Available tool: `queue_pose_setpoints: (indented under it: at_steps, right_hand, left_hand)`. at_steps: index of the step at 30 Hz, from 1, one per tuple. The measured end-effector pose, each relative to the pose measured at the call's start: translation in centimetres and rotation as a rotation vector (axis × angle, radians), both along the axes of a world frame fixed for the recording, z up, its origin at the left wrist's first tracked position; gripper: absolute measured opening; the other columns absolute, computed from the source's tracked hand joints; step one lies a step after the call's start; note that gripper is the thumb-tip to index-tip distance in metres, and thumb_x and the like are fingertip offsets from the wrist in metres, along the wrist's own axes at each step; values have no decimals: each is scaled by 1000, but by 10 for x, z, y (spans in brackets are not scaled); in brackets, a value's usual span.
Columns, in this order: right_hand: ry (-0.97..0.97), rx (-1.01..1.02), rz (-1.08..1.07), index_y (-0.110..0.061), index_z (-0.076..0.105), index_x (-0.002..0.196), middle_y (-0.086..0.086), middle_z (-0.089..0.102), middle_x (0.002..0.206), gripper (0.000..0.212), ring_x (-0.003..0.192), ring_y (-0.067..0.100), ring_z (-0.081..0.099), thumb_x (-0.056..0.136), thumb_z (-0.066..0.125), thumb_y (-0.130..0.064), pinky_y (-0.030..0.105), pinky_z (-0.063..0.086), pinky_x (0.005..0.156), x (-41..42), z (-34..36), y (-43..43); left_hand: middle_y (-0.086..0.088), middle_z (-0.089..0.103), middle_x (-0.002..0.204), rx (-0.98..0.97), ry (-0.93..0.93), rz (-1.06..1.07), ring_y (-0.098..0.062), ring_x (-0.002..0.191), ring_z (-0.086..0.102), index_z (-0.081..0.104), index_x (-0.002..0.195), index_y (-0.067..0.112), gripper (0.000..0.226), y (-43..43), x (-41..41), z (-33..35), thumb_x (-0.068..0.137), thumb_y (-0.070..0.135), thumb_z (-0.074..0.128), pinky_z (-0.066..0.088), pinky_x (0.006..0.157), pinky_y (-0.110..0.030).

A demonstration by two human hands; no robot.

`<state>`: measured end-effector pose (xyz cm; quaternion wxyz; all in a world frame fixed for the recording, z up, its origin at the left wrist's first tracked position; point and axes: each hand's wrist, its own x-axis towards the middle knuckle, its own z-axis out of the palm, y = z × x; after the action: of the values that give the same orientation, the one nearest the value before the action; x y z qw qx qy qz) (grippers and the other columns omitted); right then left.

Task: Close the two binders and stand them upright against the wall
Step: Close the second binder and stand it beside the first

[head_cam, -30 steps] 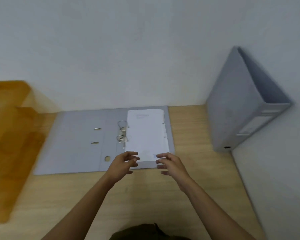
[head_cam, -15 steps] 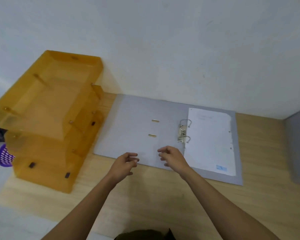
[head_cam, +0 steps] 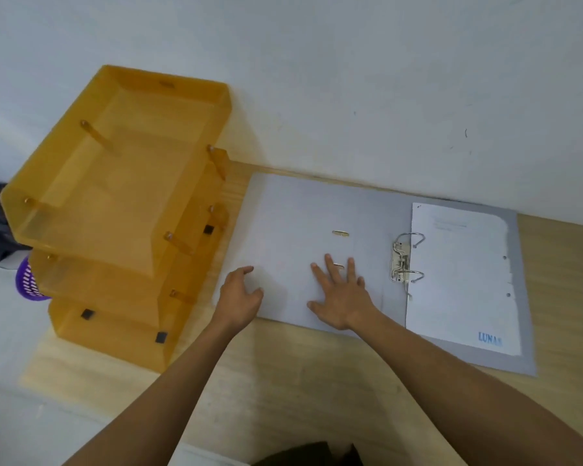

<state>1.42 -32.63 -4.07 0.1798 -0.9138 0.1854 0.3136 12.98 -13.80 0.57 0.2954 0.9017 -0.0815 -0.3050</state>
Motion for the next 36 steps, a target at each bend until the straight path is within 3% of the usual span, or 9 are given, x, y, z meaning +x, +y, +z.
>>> queue_pose_setpoints:
  at_steps: [6,12,14,17,19,22,24,30,36]
  right_hand:
    - [-8,88,-80,-38,-5,160,-7,-22,168,80,152,39,-24,96,35,-64,64,6,121,-49,10,12]
    - [3,180,-231,-34,10,161,-7,-13,170,75,154,37,-20,97,39,-61,65,6,120,-66,20,23]
    - [-36,181,-314,-28,26,158,-1,3,171,71,156,37,-7,96,41,-60,61,9,121,-67,22,26]
    - [-232,256,-501,-21,49,142,6,35,155,59,144,29,37,95,51,-56,44,34,118,-66,26,33]
    - [-302,356,-536,-24,47,144,4,32,156,56,144,26,38,96,52,-53,39,38,116,-60,33,41]
    - [-257,461,-526,-38,26,156,-3,3,171,66,157,33,-5,96,43,-61,58,13,124,-47,45,54]
    - [-242,512,-536,-43,16,158,-7,-8,171,70,155,34,-17,96,40,-65,63,4,123,-39,57,60]
    - [-362,766,-593,-42,12,159,-11,-3,171,79,157,13,-5,92,43,-69,48,7,126,-22,97,73]
    - [-573,912,-624,-40,15,159,-17,12,169,77,155,4,10,92,39,-71,42,12,127,-21,151,63]
  left_hand:
    - [-18,28,159,110,-16,164,-42,144,26,24,154,7,80,-2,-12,-24,89,22,67,33,111,-57]
    - [-18,37,153,86,-10,382,-42,139,33,35,151,10,77,8,-32,-33,86,32,71,34,108,-58]
    - [-19,45,148,49,45,406,-41,136,40,41,147,9,74,17,-35,-32,86,39,71,37,108,-54]
    - [-15,62,135,-131,185,407,-35,118,61,53,138,7,60,28,-45,-23,90,39,69,49,95,-44]
    - [-10,68,129,-228,247,312,-28,106,67,60,132,14,46,37,-52,-12,93,39,64,54,89,-42]
    - [3,71,121,-364,269,199,-15,98,72,59,128,27,34,42,-57,13,96,37,61,58,73,-30]
    - [10,72,116,-422,255,188,-11,94,73,59,127,30,30,41,-57,35,97,35,60,57,67,-25]
    - [6,77,108,-641,243,263,-14,89,77,66,117,29,21,31,-51,107,101,33,53,61,72,-32]
    - [-7,71,130,-930,518,225,-27,119,68,60,137,24,60,-20,-72,130,100,60,30,52,98,-46]
